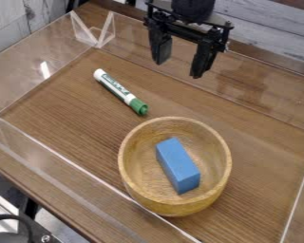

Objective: Put the green marker in the brown bowl

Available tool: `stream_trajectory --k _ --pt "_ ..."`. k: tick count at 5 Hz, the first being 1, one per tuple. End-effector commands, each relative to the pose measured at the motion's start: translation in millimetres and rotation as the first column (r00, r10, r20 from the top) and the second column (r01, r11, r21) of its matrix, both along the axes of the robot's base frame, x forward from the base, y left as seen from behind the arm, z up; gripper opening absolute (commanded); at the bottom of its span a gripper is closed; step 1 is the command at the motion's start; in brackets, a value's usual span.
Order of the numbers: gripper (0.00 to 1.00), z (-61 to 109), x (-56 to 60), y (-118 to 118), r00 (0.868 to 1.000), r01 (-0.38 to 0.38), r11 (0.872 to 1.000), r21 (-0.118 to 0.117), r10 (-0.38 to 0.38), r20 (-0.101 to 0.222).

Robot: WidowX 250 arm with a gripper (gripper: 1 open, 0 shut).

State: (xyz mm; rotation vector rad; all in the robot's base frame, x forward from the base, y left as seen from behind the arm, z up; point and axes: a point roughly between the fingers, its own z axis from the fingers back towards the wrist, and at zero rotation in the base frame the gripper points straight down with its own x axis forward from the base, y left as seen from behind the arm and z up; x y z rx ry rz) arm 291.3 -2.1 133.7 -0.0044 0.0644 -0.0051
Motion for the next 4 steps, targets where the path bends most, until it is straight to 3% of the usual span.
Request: stream_trajectory --k 1,3,4 --pt "1.0 -6.6 -1.1 2.7 0.999 -0.028 1.0 -0.005 0.028 -0.016" --pt "1.0 -18.6 -2.9 12.6 0.993 -0.114 0.993 -0.017 0.113 -0.037" --pt "1.0 -23.2 -3.1 19.5 0.983 -0.179 0.984 -0.022 0.178 -0.039"
